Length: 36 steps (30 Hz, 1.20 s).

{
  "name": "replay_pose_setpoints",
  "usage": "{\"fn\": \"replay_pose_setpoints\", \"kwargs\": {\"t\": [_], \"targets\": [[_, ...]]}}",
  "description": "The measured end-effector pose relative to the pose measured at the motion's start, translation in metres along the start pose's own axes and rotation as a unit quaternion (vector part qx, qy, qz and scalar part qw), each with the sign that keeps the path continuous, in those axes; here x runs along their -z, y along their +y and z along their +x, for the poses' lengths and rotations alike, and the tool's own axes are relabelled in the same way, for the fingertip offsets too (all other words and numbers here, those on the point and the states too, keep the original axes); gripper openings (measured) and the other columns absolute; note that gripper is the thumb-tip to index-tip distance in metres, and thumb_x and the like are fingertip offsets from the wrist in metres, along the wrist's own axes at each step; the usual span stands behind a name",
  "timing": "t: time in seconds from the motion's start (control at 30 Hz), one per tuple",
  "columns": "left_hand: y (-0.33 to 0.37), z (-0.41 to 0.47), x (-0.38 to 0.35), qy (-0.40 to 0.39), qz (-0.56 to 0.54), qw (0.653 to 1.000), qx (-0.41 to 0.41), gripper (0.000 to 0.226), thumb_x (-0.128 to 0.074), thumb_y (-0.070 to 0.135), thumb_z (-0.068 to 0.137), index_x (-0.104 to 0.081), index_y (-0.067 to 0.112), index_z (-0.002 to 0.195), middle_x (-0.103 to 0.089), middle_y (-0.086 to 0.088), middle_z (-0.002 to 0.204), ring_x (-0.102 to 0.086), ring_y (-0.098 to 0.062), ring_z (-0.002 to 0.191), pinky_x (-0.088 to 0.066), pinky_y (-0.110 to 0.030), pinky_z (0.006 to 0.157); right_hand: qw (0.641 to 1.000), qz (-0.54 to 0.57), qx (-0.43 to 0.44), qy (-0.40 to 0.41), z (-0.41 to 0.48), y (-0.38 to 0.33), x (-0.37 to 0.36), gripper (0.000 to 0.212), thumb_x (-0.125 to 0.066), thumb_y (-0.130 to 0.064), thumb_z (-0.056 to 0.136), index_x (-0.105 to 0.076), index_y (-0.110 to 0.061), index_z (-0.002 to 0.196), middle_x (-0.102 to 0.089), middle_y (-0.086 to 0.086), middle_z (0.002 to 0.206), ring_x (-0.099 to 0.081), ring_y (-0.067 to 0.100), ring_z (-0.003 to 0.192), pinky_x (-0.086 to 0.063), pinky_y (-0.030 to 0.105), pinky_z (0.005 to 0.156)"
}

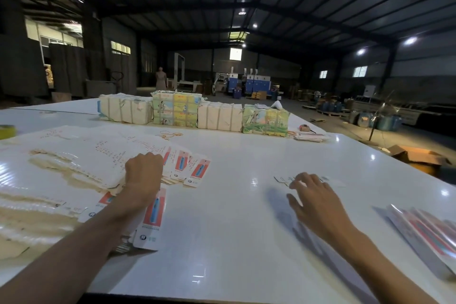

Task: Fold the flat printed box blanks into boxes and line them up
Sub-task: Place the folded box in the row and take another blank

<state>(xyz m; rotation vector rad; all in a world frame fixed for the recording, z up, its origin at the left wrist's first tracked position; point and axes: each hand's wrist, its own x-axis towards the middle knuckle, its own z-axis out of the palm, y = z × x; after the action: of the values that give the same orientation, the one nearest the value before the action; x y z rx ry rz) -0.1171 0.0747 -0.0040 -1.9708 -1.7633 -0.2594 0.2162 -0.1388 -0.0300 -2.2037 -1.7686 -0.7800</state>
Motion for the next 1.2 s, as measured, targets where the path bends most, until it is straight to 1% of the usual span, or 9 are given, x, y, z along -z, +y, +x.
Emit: {"fn": "replay_pose_setpoints", "kwargs": {"t": [0.17, 0.3, 0.37, 0.53, 0.7, 0.83, 0.9, 1.03, 1.2], "targets": [[0.02, -0.009, 0.022, 0.064, -0.077, 0.993, -0.066, 0.033, -0.085, 0.032, 0.086, -0.069, 0.018, 0.112, -0.074, 0.0, 0.099, -0.06, -0.015, 0.07, -0.041, -0.025, 0.062, 0.989, 0.104, 0.103, 0.025, 0.038, -0.073, -0.009, 0.027, -0.046, -0.032, 0.109, -0.067, -0.021, 0.124, -0.062, -0.005, 0.129, -0.057, 0.021, 0.119, -0.042, 0.034, 0.096], [0.047, -0.018, 0.045, 0.095, -0.284, 0.951, -0.075, 0.023, -0.07, 0.032, 0.098, -0.074, 0.014, 0.111, -0.076, -0.009, 0.101, -0.056, -0.016, 0.058, -0.049, -0.025, 0.055, 0.933, 0.36, 0.017, 0.006, 0.041, -0.105, -0.029, 0.023, -0.053, -0.032, 0.108, -0.064, -0.025, 0.127, -0.066, -0.009, 0.121, -0.062, 0.015, 0.108, -0.048, 0.029, 0.092], [0.061, -0.024, 0.051, 0.102, -0.315, 0.939, -0.091, 0.021, -0.066, 0.03, 0.102, -0.076, 0.015, 0.112, -0.077, -0.009, 0.103, -0.062, -0.018, 0.061, -0.046, -0.022, 0.054, 0.857, 0.512, -0.036, -0.054, 0.04, -0.106, -0.038, 0.021, -0.059, -0.03, 0.107, -0.059, -0.031, 0.128, -0.069, -0.007, 0.116, -0.066, 0.017, 0.1, -0.054, 0.024, 0.084], [0.112, -0.065, 0.056, 0.096, -0.247, 0.937, -0.227, 0.025, -0.048, 0.025, 0.108, -0.07, 0.016, 0.116, -0.075, -0.009, 0.104, -0.072, -0.03, 0.093, -0.056, -0.039, 0.08, 0.546, 0.811, -0.173, -0.116, 0.053, -0.099, -0.041, 0.039, -0.053, -0.047, 0.109, -0.062, -0.012, 0.123, -0.076, 0.017, 0.116, -0.075, 0.028, 0.098, -0.063, 0.04, 0.083], [0.137, -0.091, 0.039, 0.092, -0.298, 0.914, -0.261, 0.041, -0.043, 0.055, 0.102, -0.069, 0.027, 0.117, -0.074, 0.0, 0.107, -0.071, -0.026, 0.093, -0.058, -0.036, 0.079, 0.543, 0.8, -0.249, -0.063, 0.047, -0.086, -0.054, 0.027, -0.057, 0.004, 0.096, -0.066, 0.006, 0.121, -0.078, 0.024, 0.105, -0.076, 0.032, 0.088, -0.062, 0.038, 0.074], [0.133, -0.057, 0.032, -0.029, -0.488, 0.862, -0.132, 0.044, -0.046, 0.068, 0.101, -0.053, 0.033, 0.127, -0.065, 0.008, 0.111, -0.071, -0.011, 0.091, -0.063, -0.037, 0.079, 0.509, 0.819, -0.258, -0.058, 0.049, -0.076, -0.046, 0.023, -0.062, 0.005, 0.099, -0.063, 0.0, 0.122, -0.08, 0.02, 0.097, -0.08, 0.029, 0.08, -0.063, 0.032, 0.064], [0.13, -0.042, 0.03, -0.207, -0.602, 0.768, -0.076, 0.049, -0.043, 0.069, 0.102, -0.059, 0.028, 0.121, -0.075, 0.002, 0.1, -0.077, -0.014, 0.083, -0.065, -0.038, 0.083, 0.508, 0.822, -0.251, -0.056, 0.049, -0.077, -0.041, 0.028, -0.068, -0.002, 0.1, -0.057, -0.005, 0.125, -0.081, 0.018, 0.098, -0.081, 0.029, 0.083, -0.063, 0.031, 0.064], [0.131, -0.046, 0.014, -0.461, -0.781, 0.421, -0.021, 0.058, -0.048, 0.073, 0.095, -0.072, 0.03, 0.127, -0.078, -0.015, 0.108, -0.075, -0.033, 0.106, -0.054, -0.053, 0.107, 0.542, 0.809, -0.223, -0.054, 0.048, -0.082, -0.039, 0.04, -0.073, -0.008, 0.098, -0.049, -0.019, 0.128, -0.08, 0.006, 0.109, -0.08, 0.029, 0.091, -0.065, 0.037, 0.068], [0.135, -0.054, -0.004, -0.478, -0.818, 0.318, -0.041, 0.071, -0.044, 0.073, 0.099, -0.06, 0.023, 0.145, -0.073, -0.016, 0.103, -0.07, -0.032, 0.09, -0.053, -0.048, 0.095, 0.668, 0.72, -0.184, -0.037, 0.046, -0.08, -0.038, 0.078, -0.081, -0.017, 0.093, -0.032, -0.042, 0.149, -0.06, 0.004, 0.122, -0.079, 0.019, 0.095, -0.066, 0.035, 0.067]]}}
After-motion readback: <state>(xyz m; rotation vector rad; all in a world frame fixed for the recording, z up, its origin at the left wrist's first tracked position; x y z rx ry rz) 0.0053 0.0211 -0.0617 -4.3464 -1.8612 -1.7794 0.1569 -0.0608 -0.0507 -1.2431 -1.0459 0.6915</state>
